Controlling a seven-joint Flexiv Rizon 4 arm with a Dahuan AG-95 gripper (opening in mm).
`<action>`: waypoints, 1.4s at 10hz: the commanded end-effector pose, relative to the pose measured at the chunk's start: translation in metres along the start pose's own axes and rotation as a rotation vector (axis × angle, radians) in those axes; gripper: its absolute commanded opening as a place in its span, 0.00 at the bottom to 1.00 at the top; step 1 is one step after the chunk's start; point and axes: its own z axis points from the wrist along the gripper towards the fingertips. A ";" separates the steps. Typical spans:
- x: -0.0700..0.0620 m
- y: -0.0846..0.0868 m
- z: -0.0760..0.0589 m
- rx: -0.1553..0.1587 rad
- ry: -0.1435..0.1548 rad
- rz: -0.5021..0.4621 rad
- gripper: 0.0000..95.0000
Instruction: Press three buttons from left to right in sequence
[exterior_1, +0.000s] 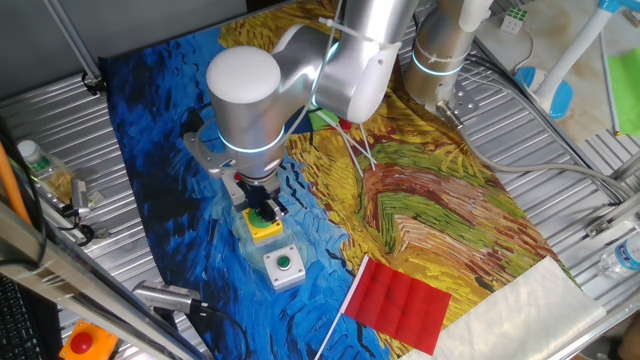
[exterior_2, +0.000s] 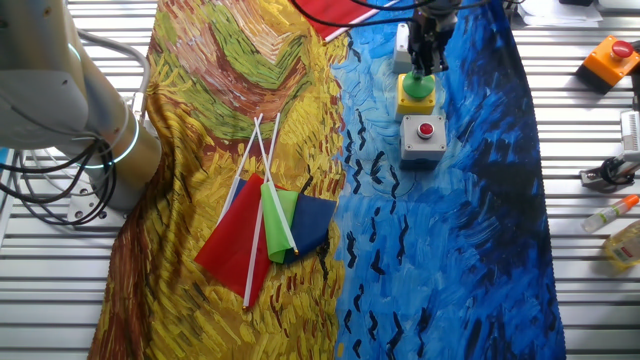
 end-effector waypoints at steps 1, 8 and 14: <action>0.001 0.000 -0.001 0.001 0.002 -0.003 0.00; 0.000 -0.003 0.017 -0.021 -0.012 0.000 0.00; 0.003 0.002 -0.010 -0.006 -0.007 -0.008 0.00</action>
